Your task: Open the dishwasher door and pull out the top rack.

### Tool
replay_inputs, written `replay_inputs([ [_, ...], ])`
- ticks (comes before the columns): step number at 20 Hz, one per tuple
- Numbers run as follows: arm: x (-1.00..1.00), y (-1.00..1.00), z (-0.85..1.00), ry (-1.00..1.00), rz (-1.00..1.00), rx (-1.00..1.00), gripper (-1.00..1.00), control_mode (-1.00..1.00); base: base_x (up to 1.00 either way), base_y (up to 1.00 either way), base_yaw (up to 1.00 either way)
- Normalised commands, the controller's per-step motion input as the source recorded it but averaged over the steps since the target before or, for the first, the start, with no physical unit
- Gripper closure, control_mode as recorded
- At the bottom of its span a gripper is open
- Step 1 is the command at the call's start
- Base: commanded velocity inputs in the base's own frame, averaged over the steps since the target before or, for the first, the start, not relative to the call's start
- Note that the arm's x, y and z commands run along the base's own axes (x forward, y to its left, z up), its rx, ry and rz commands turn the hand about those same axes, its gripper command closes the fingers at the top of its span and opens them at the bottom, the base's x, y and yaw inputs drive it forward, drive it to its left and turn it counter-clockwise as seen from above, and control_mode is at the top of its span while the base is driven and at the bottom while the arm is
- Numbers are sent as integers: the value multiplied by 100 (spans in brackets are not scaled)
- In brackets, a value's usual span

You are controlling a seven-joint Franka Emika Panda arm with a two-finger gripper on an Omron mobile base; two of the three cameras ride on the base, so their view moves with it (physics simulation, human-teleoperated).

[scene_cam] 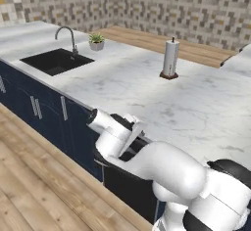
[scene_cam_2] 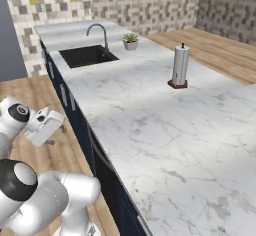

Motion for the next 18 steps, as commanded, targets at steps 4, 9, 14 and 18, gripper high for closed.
replay_inputs([
  [4, 0, 2, -54, 15, 11, -13, -100, -100, 0, 0, 0],
  [9, 14, 0, -61, 18, 8, -9, -100, -100, 0, 0, 0],
  [14, 33, 10, -93, 23, 8, -22, -100, -100, 0, 0, 0],
  [18, 54, 0, -56, 11, 7, -11, -100, -100, 0, 0, 0],
])
